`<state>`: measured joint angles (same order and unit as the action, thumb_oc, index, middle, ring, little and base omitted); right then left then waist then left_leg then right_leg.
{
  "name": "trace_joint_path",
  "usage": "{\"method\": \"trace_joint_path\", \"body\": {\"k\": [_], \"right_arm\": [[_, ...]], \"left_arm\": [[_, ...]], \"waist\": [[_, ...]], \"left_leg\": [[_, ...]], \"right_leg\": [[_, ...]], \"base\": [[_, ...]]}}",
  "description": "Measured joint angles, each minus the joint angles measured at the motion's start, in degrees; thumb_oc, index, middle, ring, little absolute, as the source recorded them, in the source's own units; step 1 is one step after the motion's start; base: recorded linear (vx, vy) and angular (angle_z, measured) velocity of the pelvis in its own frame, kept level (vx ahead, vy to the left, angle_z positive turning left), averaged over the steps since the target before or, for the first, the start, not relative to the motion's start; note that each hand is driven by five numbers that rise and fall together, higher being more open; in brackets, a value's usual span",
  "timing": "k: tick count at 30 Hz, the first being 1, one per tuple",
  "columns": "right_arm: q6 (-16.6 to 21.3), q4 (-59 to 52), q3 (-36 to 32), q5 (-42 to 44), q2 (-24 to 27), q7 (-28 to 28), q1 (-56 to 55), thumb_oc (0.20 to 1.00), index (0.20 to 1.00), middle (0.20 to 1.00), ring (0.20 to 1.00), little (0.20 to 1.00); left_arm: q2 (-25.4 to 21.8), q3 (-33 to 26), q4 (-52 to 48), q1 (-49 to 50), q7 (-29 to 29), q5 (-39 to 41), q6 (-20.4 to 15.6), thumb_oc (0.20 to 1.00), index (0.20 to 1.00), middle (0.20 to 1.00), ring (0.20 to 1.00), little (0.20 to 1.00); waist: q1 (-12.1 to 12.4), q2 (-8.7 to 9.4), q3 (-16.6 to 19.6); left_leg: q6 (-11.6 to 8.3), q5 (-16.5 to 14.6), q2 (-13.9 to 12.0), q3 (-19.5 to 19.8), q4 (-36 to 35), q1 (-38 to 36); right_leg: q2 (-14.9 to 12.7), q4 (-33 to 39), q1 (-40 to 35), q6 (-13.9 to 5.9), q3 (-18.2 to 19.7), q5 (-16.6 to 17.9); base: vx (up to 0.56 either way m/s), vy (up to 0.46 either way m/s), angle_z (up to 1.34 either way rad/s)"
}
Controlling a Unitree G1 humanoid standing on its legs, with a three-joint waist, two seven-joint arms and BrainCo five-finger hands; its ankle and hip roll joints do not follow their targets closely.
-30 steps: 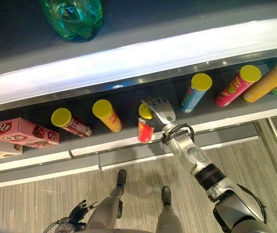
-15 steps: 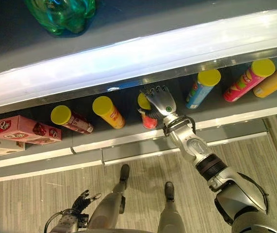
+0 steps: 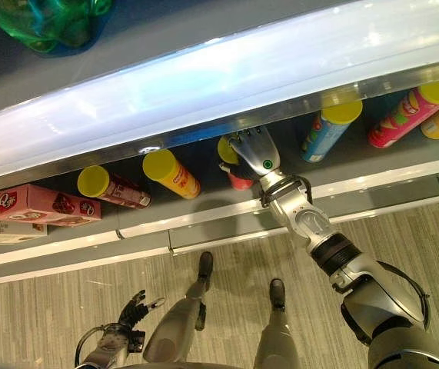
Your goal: Put the goods on the table back onto the shelves and tidy them up.
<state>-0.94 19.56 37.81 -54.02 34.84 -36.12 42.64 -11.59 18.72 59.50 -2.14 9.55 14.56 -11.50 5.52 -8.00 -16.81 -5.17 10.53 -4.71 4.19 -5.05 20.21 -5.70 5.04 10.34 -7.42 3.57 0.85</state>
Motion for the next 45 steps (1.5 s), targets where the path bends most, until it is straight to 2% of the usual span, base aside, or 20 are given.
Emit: {"method": "trace_joint_path", "body": {"k": [11,20,21,23,32,37,45], "right_arm": [[-1.1,0.6,-0.1,0.0,0.1,-2.7,0.1,0.2,0.2,0.2,0.2,0.2],[-1.1,0.3,-0.1,0.0,1.3,-3.5,0.5,0.2,0.2,0.2,0.2,0.2],[-1.1,0.3,-0.1,0.0,1.3,-3.5,0.5,0.595,0.595,0.595,0.595,0.595],[-1.1,0.3,-0.1,0.0,1.3,-3.4,0.4,1.0,1.0,1.0,1.0,1.0],[-1.1,0.2,-0.3,0.2,1.5,-3.5,0.2,1.0,1.0,1.0,1.0,1.0],[-1.0,-3.0,-2.7,0.4,1.7,-3.8,-0.2,1.0,1.0,1.0,1.0,1.0],[-0.9,-10.7,-9.8,1.3,2.2,-5.4,-7.9,1.0,1.0,1.0,1.0,1.0]], "left_arm": [[-0.5,1.1,-3.0,-0.4,1.7,-2.3,-0.6,1.0,1.0,1.0,1.0,1.0],[-1.0,1.5,-3.5,-0.7,2.8,-4.6,-1.0,1.0,1.0,1.0,1.0,1.0],[-1.0,1.5,-3.5,-0.7,2.8,-4.6,-1.0,1.0,1.0,1.0,1.0,1.0],[-1.2,1.5,-3.6,-0.7,2.8,-4.6,-1.0,1.0,1.0,1.0,1.0,1.0],[-1.6,1.4,-3.7,-0.7,3.9,-5.0,-1.0,1.0,1.0,1.0,1.0,1.0],[-1.7,1.4,-3.8,-0.7,4.2,-6.5,-0.8,1.0,1.0,1.0,1.0,1.0],[-2.0,1.4,-3.1,-0.7,4.3,-7.3,0.8,1.0,1.0,1.0,1.0,1.0]], "waist": [[0.1,-1.47,-0.2],[0.2,-1.55,-0.2],[0.2,-1.55,-0.2],[0.2,-1.54,-0.2],[0.0,-1.4,-0.1],[-0.4,-0.51,0.0],[-1.7,3.08,1.1]], "left_leg": [[0.0,0.0,0.0,0.0,0.0,0.2],[0.04,0.0,0.0,0.0,0.0,0.7],[0.05,0.0,0.0,0.0,0.0,0.7],[0.05,0.1,0.0,0.0,0.0,0.7],[0.09,0.3,0.0,0.7,0.0,0.5],[0.12,0.6,0.0,1.4,0.0,0.4],[0.1,0.6,-0.1,1.3,0.0,-2.0]], "right_leg": [[0.0,0.0,0.3,-0.01,0.2,0.0],[0.0,0.0,0.8,-0.02,0.2,0.0],[0.0,0.0,0.8,-0.02,0.2,0.0],[0.0,0.0,0.8,-0.04,0.2,0.0],[0.1,0.0,0.1,-0.05,-0.7,0.0],[0.2,0.0,-0.2,-0.2,-1.0,0.2],[0.2,0.0,-2.6,-0.21,-1.0,0.2]], "base": [[0.0,-0.001,0.0],[0.0,-0.004,0.0],[0.0,0.0,0.0],[0.0,0.0,0.0],[0.0,-0.007,0.03],[0.0,-0.006,0.03],[0.0,0.001,0.0]]}}
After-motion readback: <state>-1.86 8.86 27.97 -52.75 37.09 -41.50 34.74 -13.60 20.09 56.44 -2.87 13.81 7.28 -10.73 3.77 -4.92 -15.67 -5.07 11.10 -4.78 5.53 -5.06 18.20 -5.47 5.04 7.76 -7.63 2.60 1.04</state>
